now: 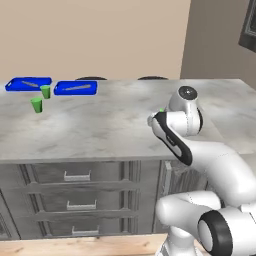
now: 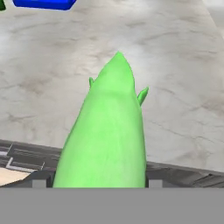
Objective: Gather the garlic and corn from the fridge and place them on a tray on the dining counter. Then gather the steak and fish from the fridge and place them on the other tray.
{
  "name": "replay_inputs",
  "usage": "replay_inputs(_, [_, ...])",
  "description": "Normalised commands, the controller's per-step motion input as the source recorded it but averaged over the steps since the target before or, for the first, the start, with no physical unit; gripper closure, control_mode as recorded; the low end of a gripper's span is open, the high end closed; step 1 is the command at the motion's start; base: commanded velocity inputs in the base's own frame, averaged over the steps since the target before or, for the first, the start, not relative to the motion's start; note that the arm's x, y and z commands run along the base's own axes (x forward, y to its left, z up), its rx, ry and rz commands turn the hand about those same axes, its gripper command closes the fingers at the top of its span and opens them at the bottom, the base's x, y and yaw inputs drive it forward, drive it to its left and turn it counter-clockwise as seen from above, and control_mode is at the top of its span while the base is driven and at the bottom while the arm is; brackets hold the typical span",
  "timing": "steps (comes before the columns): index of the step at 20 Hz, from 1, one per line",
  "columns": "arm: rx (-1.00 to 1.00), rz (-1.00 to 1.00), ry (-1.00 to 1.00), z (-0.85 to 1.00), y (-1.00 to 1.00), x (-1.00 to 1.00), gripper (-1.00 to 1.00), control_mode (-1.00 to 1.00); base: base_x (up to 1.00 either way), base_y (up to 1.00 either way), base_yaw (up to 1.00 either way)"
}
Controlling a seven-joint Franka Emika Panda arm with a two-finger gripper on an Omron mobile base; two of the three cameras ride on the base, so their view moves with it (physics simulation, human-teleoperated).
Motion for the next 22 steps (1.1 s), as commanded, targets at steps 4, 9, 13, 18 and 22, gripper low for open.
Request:
replay_inputs(4, [0.0,0.0,0.0,0.0,0.0,0.0,1.0,1.0,0.36,0.58,0.07])
replay_inputs(9, [0.0,0.0,0.0,0.0,0.0,0.0,1.0,1.0,0.0,1.0,-0.16])
replay_inputs(13, [0.0,0.0,0.0,0.0,0.0,0.0,1.0,1.0,0.0,1.0,-0.18])
replay_inputs(18, [0.0,0.0,0.0,0.0,0.0,0.0,1.0,1.0,0.01,1.0,-0.16])
replay_inputs(22, [0.0,0.0,0.0,0.0,0.0,0.0,1.0,1.0,0.0,1.0,-0.13])
